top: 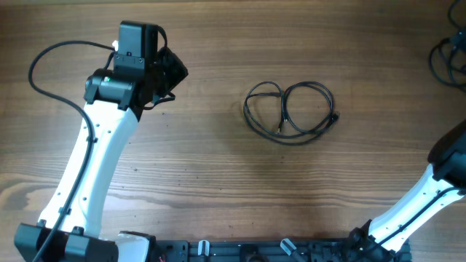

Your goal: Untangle cables

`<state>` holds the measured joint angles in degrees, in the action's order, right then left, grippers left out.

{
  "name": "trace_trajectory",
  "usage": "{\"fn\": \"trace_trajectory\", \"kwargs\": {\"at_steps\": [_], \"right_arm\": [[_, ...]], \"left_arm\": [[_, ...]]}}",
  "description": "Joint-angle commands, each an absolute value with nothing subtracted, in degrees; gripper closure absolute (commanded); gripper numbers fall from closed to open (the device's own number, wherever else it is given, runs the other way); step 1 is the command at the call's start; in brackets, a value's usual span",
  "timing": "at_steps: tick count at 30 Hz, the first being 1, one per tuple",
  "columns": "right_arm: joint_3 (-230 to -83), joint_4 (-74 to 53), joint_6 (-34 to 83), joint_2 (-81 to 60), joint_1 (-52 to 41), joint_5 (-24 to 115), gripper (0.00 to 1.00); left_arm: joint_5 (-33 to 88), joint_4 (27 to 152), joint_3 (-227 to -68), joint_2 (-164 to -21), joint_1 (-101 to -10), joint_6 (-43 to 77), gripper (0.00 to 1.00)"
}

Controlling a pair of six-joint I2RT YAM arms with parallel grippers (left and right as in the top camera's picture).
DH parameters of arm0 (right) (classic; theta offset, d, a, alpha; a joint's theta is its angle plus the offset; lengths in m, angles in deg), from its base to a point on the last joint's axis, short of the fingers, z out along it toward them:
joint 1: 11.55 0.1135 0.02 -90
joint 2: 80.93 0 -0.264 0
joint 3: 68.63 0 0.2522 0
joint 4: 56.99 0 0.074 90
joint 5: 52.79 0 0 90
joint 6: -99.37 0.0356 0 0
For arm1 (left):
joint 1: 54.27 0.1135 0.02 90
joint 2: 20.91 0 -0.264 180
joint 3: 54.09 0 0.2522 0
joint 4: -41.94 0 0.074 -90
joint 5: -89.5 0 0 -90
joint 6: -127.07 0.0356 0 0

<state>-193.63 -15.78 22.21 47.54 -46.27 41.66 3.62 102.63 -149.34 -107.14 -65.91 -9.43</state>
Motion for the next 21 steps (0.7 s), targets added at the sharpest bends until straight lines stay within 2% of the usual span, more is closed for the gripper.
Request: {"fn": "trace_trajectory", "kwargs": {"at_steps": [1,6,8,10,15,21], "right_arm": [[-194.46,-13.73,23.7,42.23,-46.12,51.78,0.0],[-194.46,-3.46,24.86,31.3,-45.15,70.95,0.0],[-194.46,0.78,24.09,27.95,-43.8,72.24,0.0],[-194.46,7.08,22.63,24.15,-40.94,72.48,0.0],[-194.46,18.03,13.86,18.6,-33.68,74.49,0.0],[-194.39,22.25,12.37,17.99,-27.89,71.91,0.0]], "left_arm": [[2.61,102.46,-149.6,-107.93,-66.06,-8.14,0.64],[2.63,102.96,-149.6,-107.93,-66.06,-8.12,0.73],[2.65,102.94,-149.6,-107.93,-66.06,-8.14,0.69],[2.63,102.94,-149.6,-107.93,-66.3,-8.12,0.6],[2.57,103.09,-149.6,-107.93,-70.04,-4.31,0.57],[1.98,103.07,-149.6,-107.95,-74.28,-2.28,0.49]]}}
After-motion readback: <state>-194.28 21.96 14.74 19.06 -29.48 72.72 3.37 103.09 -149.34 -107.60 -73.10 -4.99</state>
